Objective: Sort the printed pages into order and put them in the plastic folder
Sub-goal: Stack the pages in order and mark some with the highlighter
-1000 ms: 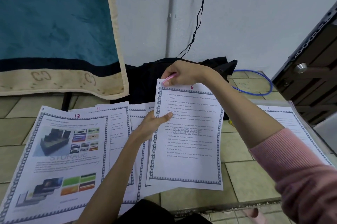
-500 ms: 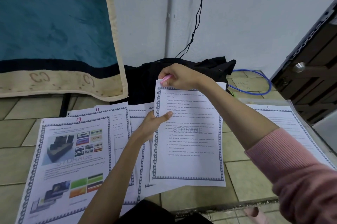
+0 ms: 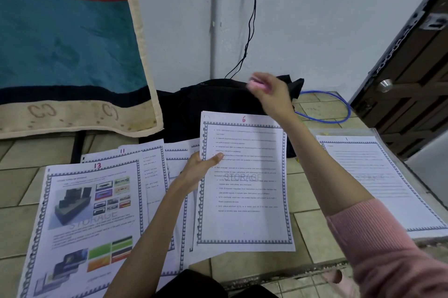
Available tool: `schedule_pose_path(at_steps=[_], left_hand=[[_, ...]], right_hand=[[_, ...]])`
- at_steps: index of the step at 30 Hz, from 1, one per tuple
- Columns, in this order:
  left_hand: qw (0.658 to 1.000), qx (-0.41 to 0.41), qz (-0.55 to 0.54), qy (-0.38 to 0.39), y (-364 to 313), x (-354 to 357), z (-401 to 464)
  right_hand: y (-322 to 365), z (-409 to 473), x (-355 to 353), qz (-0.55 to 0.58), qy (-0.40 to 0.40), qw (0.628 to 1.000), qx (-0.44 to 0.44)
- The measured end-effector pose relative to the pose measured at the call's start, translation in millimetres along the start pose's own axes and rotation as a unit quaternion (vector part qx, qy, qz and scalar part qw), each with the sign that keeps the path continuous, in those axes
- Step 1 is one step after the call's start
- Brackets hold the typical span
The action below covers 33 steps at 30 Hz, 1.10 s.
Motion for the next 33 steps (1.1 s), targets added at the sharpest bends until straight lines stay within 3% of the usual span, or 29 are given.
schedule_pose_path(at_steps=[2, 4, 6, 8, 20, 29, 31, 33], left_hand=[[1.0, 0.0, -0.007, -0.003, -0.4, -0.3, -0.3], [1.0, 0.002, -0.009, -0.005, 0.5, -1.3, 0.4], [1.0, -0.001, -0.009, -0.013, 1.4, -1.8, 1.4], [1.0, 0.004, -0.01, -0.016, 1.3, -1.4, 1.7], [1.0, 0.012, -0.017, -0.021, -0.8, -1.5, -1.7], [0.999, 0.003, -0.014, -0.033, -1.9, -1.3, -3.3], [0.999, 0.0, -0.015, -0.037, -3.1, 0.1, -2.5], [0.999, -0.007, -0.012, -0.039, -3.6, 0.3, -1.3]], right_hand=[[-33.7, -17.6, -27.1, -0.023, -0.156, 0.985, 0.069], [-72.4, -45.7, -47.2, -0.045, -0.256, 0.944, 0.204], [-106.0, -77.0, -55.3, -0.062, -0.265, 0.896, 0.351], [-132.7, -100.5, -52.5, -0.083, -0.241, 0.876, 0.41], [-169.5, -107.0, -39.2, -0.083, -0.227, 0.921, 0.306], [-197.8, -88.4, -43.5, -0.102, -0.143, 0.911, 0.374], [-192.1, -88.2, -42.2, -0.138, -0.127, 0.909, 0.373], [-173.6, -88.2, -37.6, -0.196, -0.146, 0.92, 0.307]])
Point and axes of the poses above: each hand's wrist, its own z-axis towards the middle knuckle, its own x-axis out of the palm, y = z × x, the point moved 3 cm from there along z, towards the middle knuckle, and after that the axes turned 14 degrees about y, right-handed, at the moved point
